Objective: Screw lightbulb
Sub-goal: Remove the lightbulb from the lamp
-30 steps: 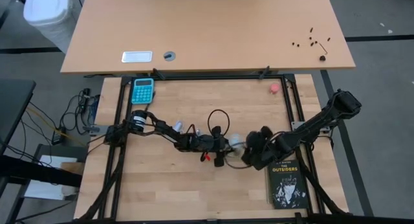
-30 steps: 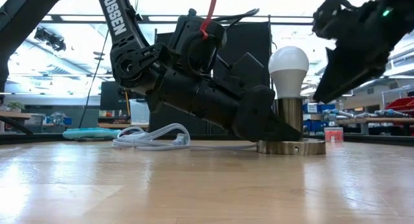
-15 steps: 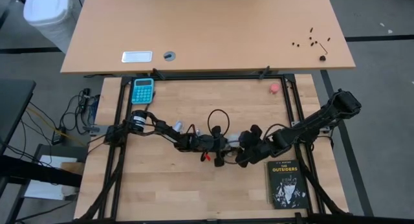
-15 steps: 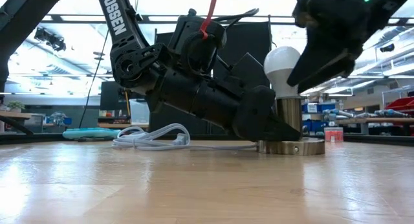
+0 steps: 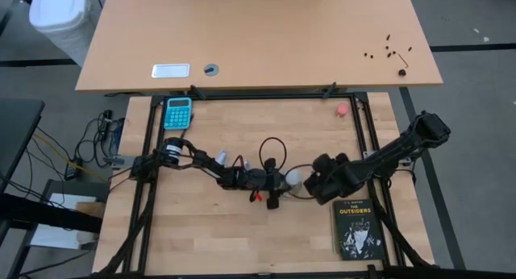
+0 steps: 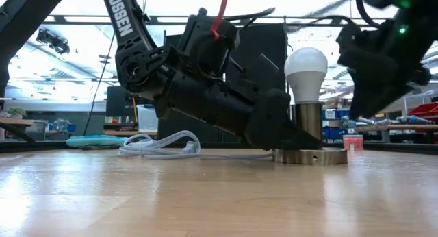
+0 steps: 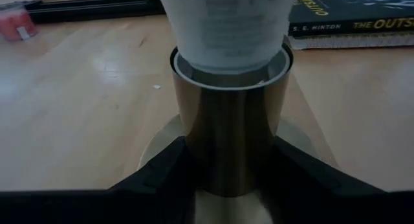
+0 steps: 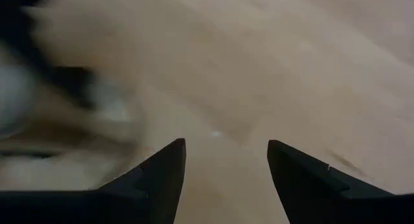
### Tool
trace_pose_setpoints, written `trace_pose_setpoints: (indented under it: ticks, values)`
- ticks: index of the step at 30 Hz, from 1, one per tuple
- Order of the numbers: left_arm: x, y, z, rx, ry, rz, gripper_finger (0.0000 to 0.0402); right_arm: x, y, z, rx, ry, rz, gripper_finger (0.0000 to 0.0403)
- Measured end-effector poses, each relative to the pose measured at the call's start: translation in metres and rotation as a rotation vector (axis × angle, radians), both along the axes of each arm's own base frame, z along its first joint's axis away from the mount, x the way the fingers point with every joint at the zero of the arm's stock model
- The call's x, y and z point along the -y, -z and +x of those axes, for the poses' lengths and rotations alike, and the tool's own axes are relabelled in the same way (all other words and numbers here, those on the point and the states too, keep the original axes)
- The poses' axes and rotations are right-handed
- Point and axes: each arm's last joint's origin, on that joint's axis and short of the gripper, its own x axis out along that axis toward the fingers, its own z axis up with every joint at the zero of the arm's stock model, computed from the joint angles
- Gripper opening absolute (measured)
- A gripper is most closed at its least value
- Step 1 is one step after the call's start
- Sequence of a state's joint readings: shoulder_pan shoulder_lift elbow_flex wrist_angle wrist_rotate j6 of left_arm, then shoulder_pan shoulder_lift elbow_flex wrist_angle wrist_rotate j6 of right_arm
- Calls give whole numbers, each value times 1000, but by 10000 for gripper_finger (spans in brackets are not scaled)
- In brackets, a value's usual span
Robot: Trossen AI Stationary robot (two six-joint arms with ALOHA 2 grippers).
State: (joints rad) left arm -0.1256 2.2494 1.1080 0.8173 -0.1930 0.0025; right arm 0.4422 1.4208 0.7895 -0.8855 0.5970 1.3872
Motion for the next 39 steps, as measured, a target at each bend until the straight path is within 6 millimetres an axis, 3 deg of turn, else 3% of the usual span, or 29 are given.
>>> trace_pose_setpoints:
  ticks: [6,11,19,25,31,34,39]
  values:
    - [0,0,0,1,-11,2,193,-28,-8,22,187,-301,44,229]
    - [-1,0,0,1,-12,1,193,-28,-14,35,271,-373,23,229]
    - [-2,0,0,1,-28,0,193,-9,-11,37,193,-333,-28,229]
    - [0,0,0,0,-11,6,193,13,-2,3,-4,16,-113,229]
    - [-1,0,0,0,-8,0,193,-9,-2,6,28,-157,-52,229]
    - [-2,-1,0,20,-64,-69,193,-14,-3,7,79,-142,-46,229]
    - [-35,-5,3,48,-282,-150,193,9,3,-4,-21,58,-114,229]
